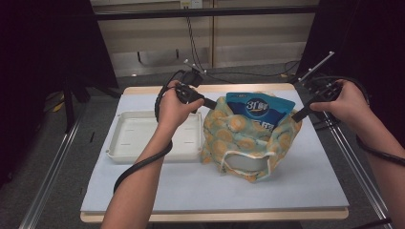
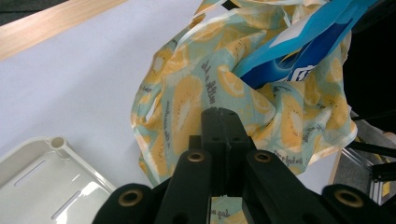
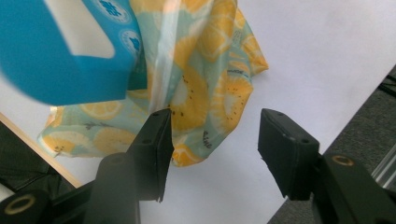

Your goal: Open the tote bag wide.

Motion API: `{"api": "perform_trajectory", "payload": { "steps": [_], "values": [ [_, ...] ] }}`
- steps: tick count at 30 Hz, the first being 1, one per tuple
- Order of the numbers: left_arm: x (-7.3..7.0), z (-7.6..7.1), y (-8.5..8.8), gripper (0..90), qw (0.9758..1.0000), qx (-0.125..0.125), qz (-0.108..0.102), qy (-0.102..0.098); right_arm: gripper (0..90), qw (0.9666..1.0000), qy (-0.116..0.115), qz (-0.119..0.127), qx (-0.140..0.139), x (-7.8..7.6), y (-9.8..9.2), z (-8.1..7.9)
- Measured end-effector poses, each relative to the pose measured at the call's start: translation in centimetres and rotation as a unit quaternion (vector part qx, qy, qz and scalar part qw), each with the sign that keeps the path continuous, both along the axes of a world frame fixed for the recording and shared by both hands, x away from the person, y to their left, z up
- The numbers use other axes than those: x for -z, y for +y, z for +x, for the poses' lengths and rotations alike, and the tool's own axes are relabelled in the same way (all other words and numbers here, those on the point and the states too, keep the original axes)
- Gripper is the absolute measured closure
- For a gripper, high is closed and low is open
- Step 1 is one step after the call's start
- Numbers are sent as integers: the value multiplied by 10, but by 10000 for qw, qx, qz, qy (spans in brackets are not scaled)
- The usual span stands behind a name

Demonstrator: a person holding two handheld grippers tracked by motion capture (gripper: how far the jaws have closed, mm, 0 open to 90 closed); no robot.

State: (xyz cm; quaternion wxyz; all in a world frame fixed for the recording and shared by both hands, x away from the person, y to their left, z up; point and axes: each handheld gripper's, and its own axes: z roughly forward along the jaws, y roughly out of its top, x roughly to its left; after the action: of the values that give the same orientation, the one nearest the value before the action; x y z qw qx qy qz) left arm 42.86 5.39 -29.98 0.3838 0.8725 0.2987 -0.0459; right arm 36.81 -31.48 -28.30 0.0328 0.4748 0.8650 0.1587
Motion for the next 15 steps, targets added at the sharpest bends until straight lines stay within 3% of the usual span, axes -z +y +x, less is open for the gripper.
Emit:
{"api": "perform_trajectory", "payload": {
  "steps": [1,4,6,7,10,12,13,15],
  "values": [
    [2,-1,-2,900,9999,-93,-87,33,505,10000,-23,32,29,2,0,0],
    [1,0,0,900,10000,51,72,-4,610,10000,33,36,24,7,1,2],
    [2,-2,-3,900,10000,-52,-33,64,686,10000,76,-13,-34,10,1,3],
    [0,1,-1,900,9997,166,162,-24,735,10000,89,-13,-25,11,2,3],
    [-1,-2,-4,900,10000,13,-76,51,823,10000,89,44,-12,11,1,4],
    [-2,-3,-5,735,9999,-27,-43,-137,852,9999,102,43,-36,11,1,4],
    [-3,-2,-5,694,9998,106,96,-137,870,9999,81,68,-19,11,1,3],
    [-3,-3,-7,671,9999,118,-66,-96,887,9999,66,97,-47,10,-1,4]
  ]
}}
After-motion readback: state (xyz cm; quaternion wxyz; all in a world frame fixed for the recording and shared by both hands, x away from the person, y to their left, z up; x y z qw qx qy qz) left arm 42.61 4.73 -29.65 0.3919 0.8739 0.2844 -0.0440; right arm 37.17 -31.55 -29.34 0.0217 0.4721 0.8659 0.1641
